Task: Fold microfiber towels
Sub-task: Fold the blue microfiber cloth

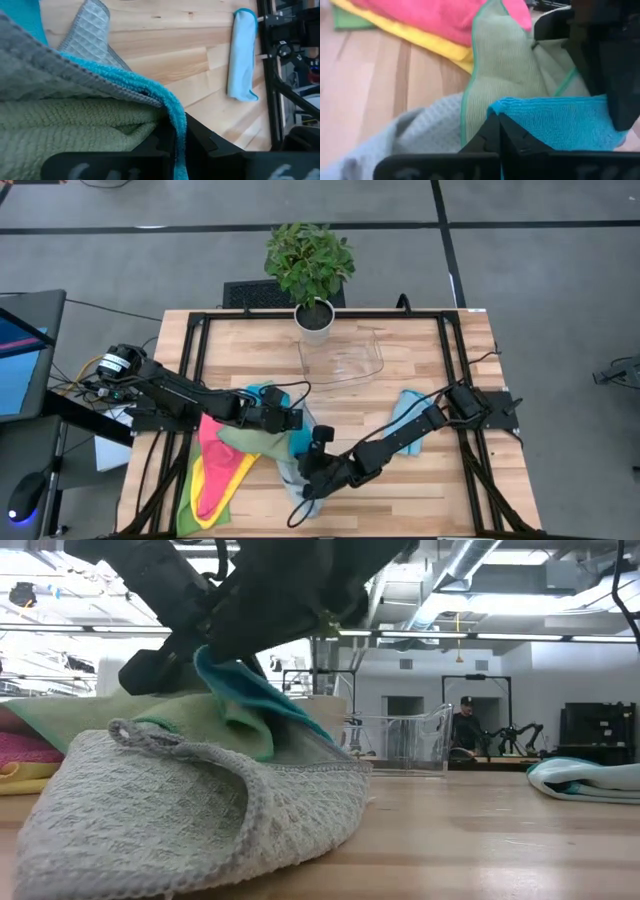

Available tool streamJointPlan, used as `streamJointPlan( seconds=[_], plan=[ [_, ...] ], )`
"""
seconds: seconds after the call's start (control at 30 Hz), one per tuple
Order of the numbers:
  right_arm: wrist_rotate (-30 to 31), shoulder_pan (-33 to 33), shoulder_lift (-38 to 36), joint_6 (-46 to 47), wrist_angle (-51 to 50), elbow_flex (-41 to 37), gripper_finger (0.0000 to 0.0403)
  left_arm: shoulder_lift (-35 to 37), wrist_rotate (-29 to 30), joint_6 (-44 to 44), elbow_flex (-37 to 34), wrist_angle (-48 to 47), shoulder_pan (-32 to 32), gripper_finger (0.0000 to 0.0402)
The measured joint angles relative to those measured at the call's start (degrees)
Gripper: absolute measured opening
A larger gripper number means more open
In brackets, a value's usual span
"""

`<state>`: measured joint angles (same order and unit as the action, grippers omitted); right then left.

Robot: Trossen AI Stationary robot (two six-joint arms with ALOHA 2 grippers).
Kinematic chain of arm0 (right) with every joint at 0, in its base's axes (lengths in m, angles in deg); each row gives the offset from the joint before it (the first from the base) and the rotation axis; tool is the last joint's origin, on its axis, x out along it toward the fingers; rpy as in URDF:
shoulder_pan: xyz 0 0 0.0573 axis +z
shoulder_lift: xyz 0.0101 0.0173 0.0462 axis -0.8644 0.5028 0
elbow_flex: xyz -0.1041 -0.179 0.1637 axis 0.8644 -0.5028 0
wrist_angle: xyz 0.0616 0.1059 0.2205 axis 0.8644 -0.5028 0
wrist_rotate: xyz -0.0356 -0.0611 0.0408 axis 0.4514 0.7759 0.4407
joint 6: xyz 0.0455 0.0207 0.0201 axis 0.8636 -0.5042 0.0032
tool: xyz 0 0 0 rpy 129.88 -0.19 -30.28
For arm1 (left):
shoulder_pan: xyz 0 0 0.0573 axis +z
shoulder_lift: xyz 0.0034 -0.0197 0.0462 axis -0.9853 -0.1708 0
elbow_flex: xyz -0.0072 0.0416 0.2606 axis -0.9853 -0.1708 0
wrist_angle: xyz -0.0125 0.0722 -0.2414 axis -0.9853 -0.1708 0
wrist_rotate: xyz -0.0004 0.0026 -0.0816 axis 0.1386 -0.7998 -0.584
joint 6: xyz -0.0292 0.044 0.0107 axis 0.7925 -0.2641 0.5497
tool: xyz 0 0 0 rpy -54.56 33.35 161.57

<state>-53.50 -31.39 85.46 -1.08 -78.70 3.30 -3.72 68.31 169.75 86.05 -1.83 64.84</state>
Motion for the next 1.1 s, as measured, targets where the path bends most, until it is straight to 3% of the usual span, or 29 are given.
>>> streamJointPlan(
  seconds=[0.3,0.5,0.77,0.93,1.1],
  plan=[
    [-3.2,3.4,-0.6,12.8,-15.2,2.1,0.0005,0.0,-5.2,-6.2,0.0,1.1,0.0,0.0022],
    [-8.7,7.3,-0.6,16.2,-20.8,2.1,0.0005,0.0,-5.6,-12.5,0.0,1.5,-0.4,0.0099],
    [-11.1,11.9,-0.6,19.4,-24.3,2.0,0.0009,0.0,-10.7,-15.4,0.0,1.7,-1.2,0.0216],
    [-11.0,15.7,-0.6,22.3,-27.4,2.0,0.0008,0.0,-13.3,-18.3,0.0,1.5,-2.4,0.0247],
    [-8.8,18.1,-0.6,30.9,-29.1,2.0,0.0058,0.0,-13.1,-17.1,0.0,1.4,-2.6,0.0251]
  ],
)
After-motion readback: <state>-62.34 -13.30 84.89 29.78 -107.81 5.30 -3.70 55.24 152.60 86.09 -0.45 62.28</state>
